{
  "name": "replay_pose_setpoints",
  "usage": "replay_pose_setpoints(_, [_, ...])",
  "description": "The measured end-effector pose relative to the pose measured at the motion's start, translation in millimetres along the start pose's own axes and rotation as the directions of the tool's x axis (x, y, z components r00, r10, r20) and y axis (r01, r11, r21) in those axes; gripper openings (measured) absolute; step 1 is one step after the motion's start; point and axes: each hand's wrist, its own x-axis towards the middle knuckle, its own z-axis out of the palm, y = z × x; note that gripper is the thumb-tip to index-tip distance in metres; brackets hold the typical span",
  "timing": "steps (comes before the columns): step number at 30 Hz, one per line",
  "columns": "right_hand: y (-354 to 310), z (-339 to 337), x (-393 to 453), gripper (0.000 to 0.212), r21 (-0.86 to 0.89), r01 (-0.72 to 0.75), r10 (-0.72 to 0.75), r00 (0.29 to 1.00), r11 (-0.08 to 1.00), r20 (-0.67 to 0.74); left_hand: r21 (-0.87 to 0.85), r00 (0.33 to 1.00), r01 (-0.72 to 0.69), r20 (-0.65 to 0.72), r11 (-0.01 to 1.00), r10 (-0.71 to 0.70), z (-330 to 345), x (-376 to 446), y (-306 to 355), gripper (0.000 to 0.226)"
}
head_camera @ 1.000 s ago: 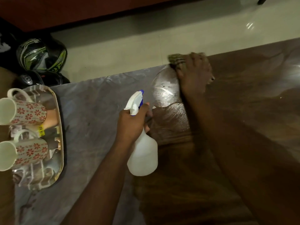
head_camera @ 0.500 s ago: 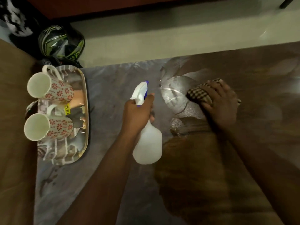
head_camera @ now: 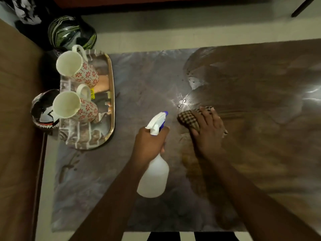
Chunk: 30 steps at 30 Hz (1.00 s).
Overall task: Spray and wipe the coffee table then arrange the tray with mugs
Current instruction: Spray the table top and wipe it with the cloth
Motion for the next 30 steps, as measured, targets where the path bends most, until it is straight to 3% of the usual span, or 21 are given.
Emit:
replay_pose_setpoints(2, [-43, 14, -15, 0.053, 0.058, 0.005, -0.005, 1.000, 0.998, -0.004, -0.013, 1.000, -0.011, 0.026, 1.000, 0.011, -4, -13, -9, 0.023])
replay_pose_setpoints(4, [-63, 28, -40, 0.049, 0.058, 0.243, -0.244, 0.970, 0.968, 0.009, -0.007, 0.999, -0.030, 0.017, 1.000, 0.030, -6, -20, -20, 0.011])
replay_pose_setpoints(6, [-53, 31, -80, 0.049, 0.018, 0.548, -0.547, 0.832, 0.837, 0.091, -0.001, 0.999, -0.016, -0.027, 1.000, 0.016, -10, -25, -31, 0.009])
replay_pose_setpoints(7, [-39, 28, -96, 0.050, 0.016, 0.638, -0.634, 0.763, 0.770, 0.126, -0.011, 1.000, -0.001, -0.022, 1.000, 0.001, -13, -29, -36, 0.011])
replay_pose_setpoints(8, [-23, 22, -104, 0.051, 0.010, 0.659, -0.653, 0.743, 0.752, 0.143, -0.017, 1.000, 0.008, 0.010, 1.000, -0.008, -15, -32, -40, 0.011])
replay_pose_setpoints(10, [3, 12, -107, 0.052, -0.035, 0.498, -0.490, 0.862, 0.867, 0.130, -0.002, 0.994, 0.026, 0.108, 1.000, -0.026, -16, -43, -52, 0.020])
replay_pose_setpoints(12, [1, 8, -94, 0.055, -0.058, 0.182, -0.177, 0.981, 0.982, 0.080, 0.047, 0.987, 0.050, 0.150, 0.998, -0.057, -14, -55, -66, 0.030])
replay_pose_setpoints(14, [-31, 14, -85, 0.060, -0.054, -0.043, 0.045, 0.999, 0.998, 0.027, 0.114, 0.994, 0.047, 0.097, 0.992, -0.058, -10, -62, -78, 0.034])
replay_pose_setpoints(15, [-50, 18, -87, 0.061, -0.029, -0.062, 0.063, 0.998, 0.998, 0.012, 0.136, 0.997, 0.047, 0.062, 0.990, -0.055, -9, -64, -82, 0.033])
replay_pose_setpoints(16, [-65, 23, -94, 0.060, 0.007, -0.014, 0.014, 1.000, 1.000, 0.006, 0.139, 0.998, 0.042, 0.049, 0.989, -0.049, -8, -66, -84, 0.029])
replay_pose_setpoints(18, [-72, 35, -128, 0.054, 0.035, 0.227, -0.228, 0.973, 0.973, 0.033, 0.109, 0.995, 0.039, 0.087, 0.993, -0.048, -7, -67, -85, 0.019])
replay_pose_setpoints(20, [-54, 33, -169, 0.052, 0.000, 0.507, -0.504, 0.856, 0.862, 0.114, 0.091, 0.990, 0.051, 0.129, 0.994, -0.063, -8, -68, -85, 0.017])
replay_pose_setpoints(22, [-18, 23, -189, 0.055, -0.029, 0.646, -0.632, 0.755, 0.763, 0.176, 0.138, 0.992, 0.057, 0.103, 0.989, -0.071, -9, -71, -86, 0.021])
replay_pose_setpoints(23, [-1, 17, -193, 0.058, -0.048, 0.623, -0.605, 0.774, 0.781, 0.188, 0.160, 0.994, 0.064, 0.074, 0.985, -0.076, -10, -73, -87, 0.025])
replay_pose_setpoints(24, [12, 11, -196, 0.060, -0.060, 0.530, -0.512, 0.839, 0.846, 0.181, 0.170, 0.995, 0.077, 0.052, 0.982, -0.087, -10, -76, -89, 0.027])
replay_pose_setpoints(26, [18, 4, -192, 0.062, -0.065, 0.170, -0.164, 0.982, 0.983, 0.093, 0.142, 0.992, 0.106, 0.055, 0.984, -0.115, -12, -82, -95, 0.024])
replay_pose_setpoints(28, [-8, 9, -186, 0.060, -0.070, -0.124, 0.123, 0.992, 0.990, -0.008, 0.087, 0.988, 0.115, 0.091, 0.990, -0.123, -13, -90, -100, 0.015])
replay_pose_setpoints(30, [-44, 22, -185, 0.057, -0.051, -0.098, 0.096, 0.995, 0.994, -0.025, 0.051, 0.990, 0.108, 0.087, 0.993, -0.112, -13, -100, -105, 0.015])
